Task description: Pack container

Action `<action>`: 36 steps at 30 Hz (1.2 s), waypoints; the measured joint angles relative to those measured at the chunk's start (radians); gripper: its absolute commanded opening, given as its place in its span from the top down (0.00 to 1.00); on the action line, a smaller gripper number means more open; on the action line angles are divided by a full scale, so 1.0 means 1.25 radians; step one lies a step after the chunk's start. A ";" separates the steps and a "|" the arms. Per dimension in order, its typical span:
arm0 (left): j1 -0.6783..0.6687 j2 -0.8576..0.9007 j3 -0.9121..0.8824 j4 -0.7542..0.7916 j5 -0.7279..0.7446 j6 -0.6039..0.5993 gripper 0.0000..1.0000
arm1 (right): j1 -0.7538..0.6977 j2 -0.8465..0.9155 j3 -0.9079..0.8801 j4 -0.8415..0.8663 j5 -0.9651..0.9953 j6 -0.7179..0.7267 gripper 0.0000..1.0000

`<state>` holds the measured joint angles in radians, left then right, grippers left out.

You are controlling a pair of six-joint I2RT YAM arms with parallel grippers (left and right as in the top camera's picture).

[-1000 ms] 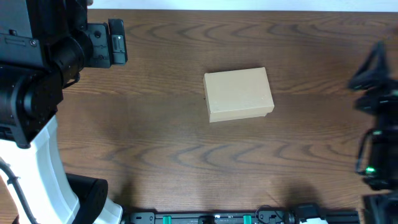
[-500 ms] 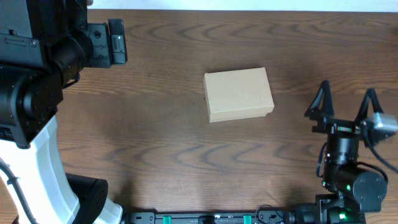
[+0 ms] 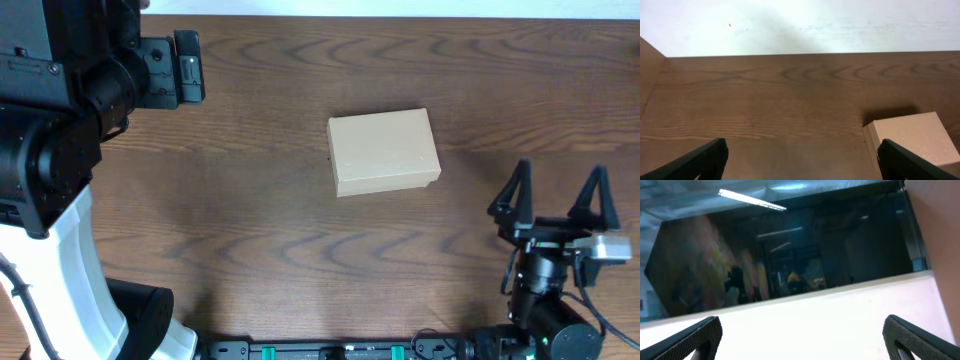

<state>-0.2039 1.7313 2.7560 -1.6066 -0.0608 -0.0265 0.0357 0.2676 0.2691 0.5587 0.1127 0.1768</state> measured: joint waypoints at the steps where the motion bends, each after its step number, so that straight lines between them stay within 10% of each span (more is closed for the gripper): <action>1: 0.000 0.000 0.000 0.000 0.000 0.000 0.05 | 0.000 -0.013 -0.014 0.001 -0.003 0.000 0.01; 36: 0.000 0.000 0.000 0.000 0.000 0.000 0.05 | 0.000 -0.199 -0.208 -0.009 -0.042 -0.008 0.01</action>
<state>-0.2039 1.7313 2.7560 -1.6066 -0.0608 -0.0265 0.0357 0.0185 0.0093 0.5480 0.0601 0.1665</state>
